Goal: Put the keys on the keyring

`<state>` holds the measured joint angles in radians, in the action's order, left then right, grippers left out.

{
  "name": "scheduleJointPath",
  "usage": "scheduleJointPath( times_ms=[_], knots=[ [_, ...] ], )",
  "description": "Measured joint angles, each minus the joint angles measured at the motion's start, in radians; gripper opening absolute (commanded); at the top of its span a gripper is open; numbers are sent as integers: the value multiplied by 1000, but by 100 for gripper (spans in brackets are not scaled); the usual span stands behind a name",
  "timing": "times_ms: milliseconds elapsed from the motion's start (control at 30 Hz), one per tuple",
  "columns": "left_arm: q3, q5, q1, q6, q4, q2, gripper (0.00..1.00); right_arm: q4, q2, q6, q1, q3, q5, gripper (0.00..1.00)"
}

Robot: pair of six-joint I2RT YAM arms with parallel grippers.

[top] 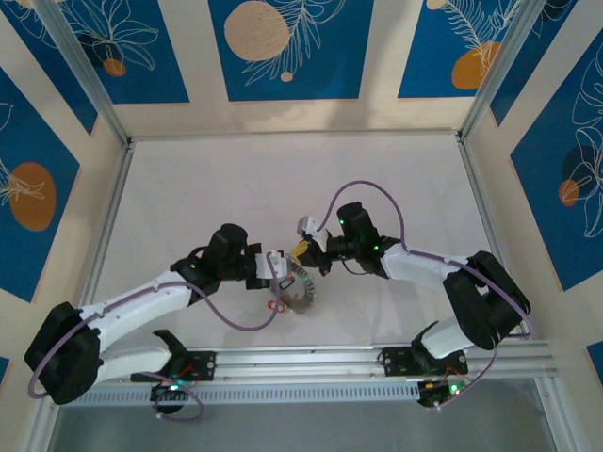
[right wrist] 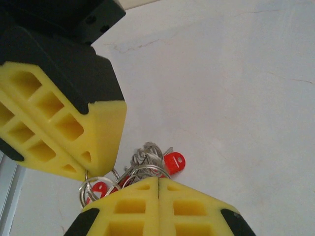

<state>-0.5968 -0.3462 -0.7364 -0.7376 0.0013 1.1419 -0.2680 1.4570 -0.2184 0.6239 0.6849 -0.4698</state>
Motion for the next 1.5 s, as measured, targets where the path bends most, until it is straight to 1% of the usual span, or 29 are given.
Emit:
scheduleJointPath(
  times_ms=[267, 467, 633, 733, 833, 1000, 1100, 1433, 1500],
  knots=[
    [0, -1, 0, 16, 21, 48, 0, -8, -66, -3, -60, -33, -4, 14],
    [0, -7, 0, 23, 29, 87, 0, 18, -108, -43, -84, -44, -1, 22],
    [0, -12, 0, 23, 29, 98, 0, 93, -139, -161, -84, -45, -10, 34],
    [0, -13, 0, 23, 29, 98, 0, 131, -140, -255, -71, -46, -21, 38],
    [0, -19, 0, 23, 29, 99, 0, 150, -127, -352, -43, -47, -27, 40],
    [0, -23, -1, 22, 33, 108, 0, 166, -63, -446, -21, -43, -32, 39],
    [0, -27, -1, 22, 36, 111, 0, 182, -27, -489, -21, -26, -35, 36],
    [0, -42, -2, 21, 37, 111, 0, 256, 39, -577, -21, 51, -89, 35],
    [0, -45, -3, 20, 37, 111, 0, 272, 47, -593, -21, 65, -98, 32]
  ],
)
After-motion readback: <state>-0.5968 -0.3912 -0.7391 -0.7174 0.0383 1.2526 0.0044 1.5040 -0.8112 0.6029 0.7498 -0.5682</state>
